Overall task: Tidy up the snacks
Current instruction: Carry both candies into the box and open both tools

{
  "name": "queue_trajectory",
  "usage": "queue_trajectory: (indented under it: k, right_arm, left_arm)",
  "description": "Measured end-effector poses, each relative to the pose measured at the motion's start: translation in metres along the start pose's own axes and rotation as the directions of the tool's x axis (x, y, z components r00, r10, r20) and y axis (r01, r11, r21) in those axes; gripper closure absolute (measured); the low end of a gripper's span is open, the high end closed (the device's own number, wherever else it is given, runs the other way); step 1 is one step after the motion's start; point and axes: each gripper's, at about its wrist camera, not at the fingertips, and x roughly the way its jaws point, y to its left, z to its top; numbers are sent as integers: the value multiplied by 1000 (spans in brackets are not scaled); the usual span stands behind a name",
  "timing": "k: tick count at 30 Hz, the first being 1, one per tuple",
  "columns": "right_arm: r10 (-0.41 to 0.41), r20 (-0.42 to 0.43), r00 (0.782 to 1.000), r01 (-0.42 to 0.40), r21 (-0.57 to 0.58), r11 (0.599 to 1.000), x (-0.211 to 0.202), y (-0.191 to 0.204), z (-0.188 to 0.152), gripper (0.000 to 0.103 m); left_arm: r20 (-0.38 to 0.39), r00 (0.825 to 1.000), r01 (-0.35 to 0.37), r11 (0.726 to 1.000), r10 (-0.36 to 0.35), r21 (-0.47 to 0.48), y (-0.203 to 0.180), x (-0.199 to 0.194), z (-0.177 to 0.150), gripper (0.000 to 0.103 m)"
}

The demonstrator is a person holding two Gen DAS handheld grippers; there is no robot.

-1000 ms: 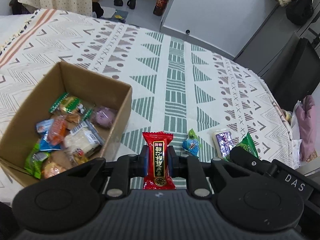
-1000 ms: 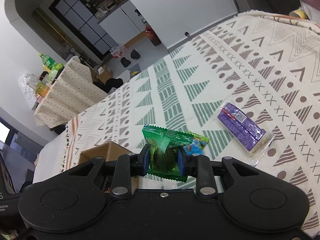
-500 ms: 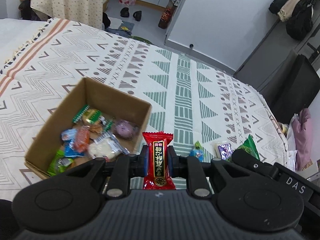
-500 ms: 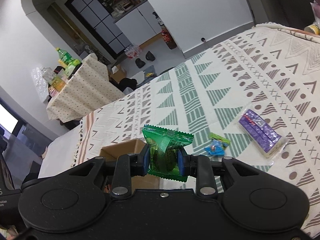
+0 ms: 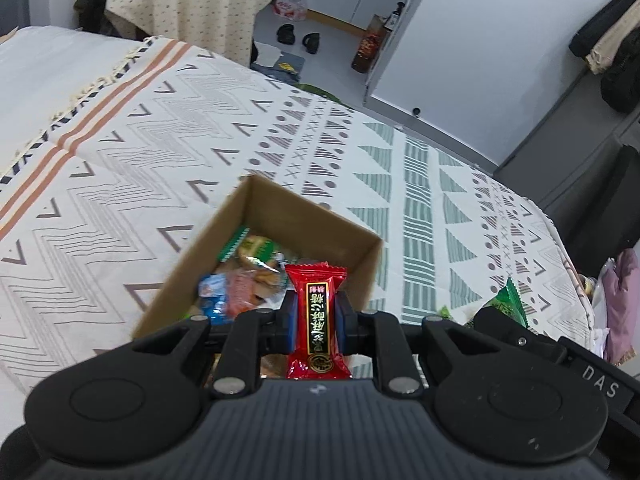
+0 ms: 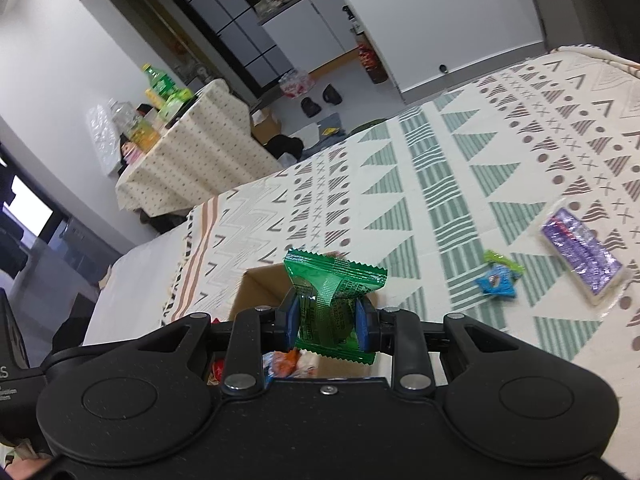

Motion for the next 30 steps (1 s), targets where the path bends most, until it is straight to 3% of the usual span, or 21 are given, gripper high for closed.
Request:
queue_trajectory:
  k: [15, 20, 22, 26, 30]
  right_arm:
    - [24, -56, 998, -25, -30, 999, 31, 37, -12, 76]
    - [45, -59, 997, -48, -36, 998, 37, 45, -8, 74]
    - [66, -65, 996, -69, -36, 997, 40, 50, -7, 70]
    - [68, -74, 995, -69, -19, 997, 42, 50, -8, 52]
    - [49, -69, 996, -49, -6, 999, 38, 41, -8, 46]
  left_arm:
    - [-55, 997, -63, 996, 60, -66, 48, 9, 7, 78]
    - [-53, 997, -61, 995, 56, -82, 55, 8, 11, 65]
    - [-45, 997, -66, 994, 62, -83, 56, 7, 13, 55]
    - [-36, 997, -78, 993, 75, -87, 57, 5, 14, 43]
    - [-33, 996, -87, 993, 84, -86, 55, 7, 14, 27]
